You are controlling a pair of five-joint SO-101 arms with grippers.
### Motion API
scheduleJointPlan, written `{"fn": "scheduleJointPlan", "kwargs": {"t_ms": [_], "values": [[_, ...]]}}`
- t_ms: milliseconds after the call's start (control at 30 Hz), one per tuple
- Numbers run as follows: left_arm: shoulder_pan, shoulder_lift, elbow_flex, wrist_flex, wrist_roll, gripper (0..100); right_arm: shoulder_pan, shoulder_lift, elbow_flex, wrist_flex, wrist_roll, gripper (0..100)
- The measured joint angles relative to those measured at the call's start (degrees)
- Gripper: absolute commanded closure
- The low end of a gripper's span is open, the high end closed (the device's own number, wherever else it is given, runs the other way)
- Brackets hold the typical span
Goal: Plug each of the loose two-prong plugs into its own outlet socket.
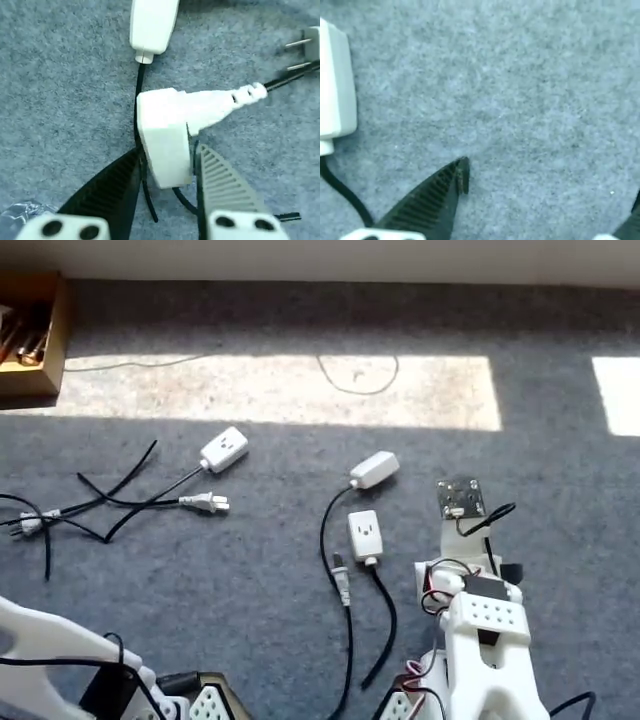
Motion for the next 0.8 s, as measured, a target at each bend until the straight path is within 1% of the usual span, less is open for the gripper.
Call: {"fn": "scheduleJointPlan", "kwargs": {"t_ms": [167,300,367,433,533,600,700,800], "values": [[0.0,-3.9,0.0,0.7,0.9,71,0.0,0.0,0.0,0.0,0.0,52.4],[0.3,-9.8,0.0,0.7,7.0,73,0.0,0.0,0.0,0.0,0.0,52.4],[2.1,-13.1,0.0,1.0,10.9,72,0.0,0.0,0.0,0.0,0.0,52.4],[5.6,-16.1,0.0,1.1,13.9,72,0.0,0.0,0.0,0.0,0.0,52.4],[14.0,-20.3,1.8,1.6,17.6,72,0.0,0.0,0.0,0.0,0.0,52.4],[21.6,-23.1,6.2,1.6,19.8,72,0.0,0.0,0.0,0.0,0.0,52.4],[36.0,-26.6,16.4,1.6,21.7,73,0.0,0.0,0.0,-0.2,0.0,52.4],[52.4,-27.8,26.5,1.4,22.1,73,0.0,0.0,0.0,-0.2,0.0,52.4]]}}
